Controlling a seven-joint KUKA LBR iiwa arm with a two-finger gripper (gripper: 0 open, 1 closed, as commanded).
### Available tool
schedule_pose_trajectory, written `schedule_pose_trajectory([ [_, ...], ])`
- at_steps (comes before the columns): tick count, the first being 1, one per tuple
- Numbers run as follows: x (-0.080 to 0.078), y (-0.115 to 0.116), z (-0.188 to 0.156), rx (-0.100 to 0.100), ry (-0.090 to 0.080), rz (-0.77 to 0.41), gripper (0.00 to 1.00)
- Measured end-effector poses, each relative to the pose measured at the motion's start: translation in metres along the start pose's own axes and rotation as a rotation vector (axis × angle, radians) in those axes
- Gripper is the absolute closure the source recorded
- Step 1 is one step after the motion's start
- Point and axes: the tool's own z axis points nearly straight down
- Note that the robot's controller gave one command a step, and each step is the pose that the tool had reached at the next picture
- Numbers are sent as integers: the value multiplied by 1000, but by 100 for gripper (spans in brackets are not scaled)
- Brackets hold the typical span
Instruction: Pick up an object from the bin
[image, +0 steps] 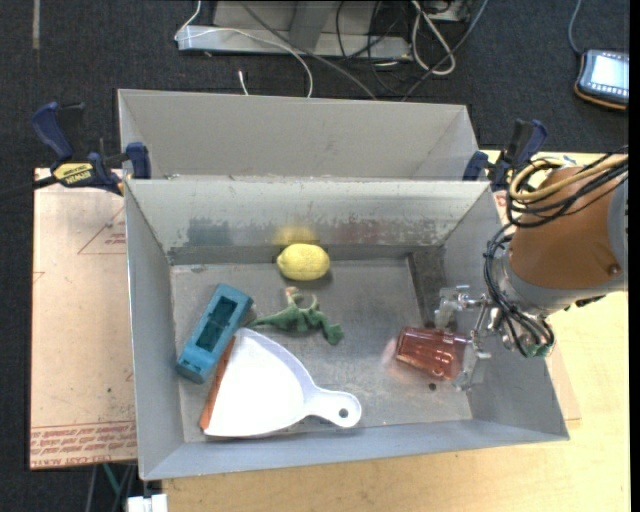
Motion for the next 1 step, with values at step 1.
schedule_pose_trajectory([
  [1,0,0,0,0,0,0,0],
])
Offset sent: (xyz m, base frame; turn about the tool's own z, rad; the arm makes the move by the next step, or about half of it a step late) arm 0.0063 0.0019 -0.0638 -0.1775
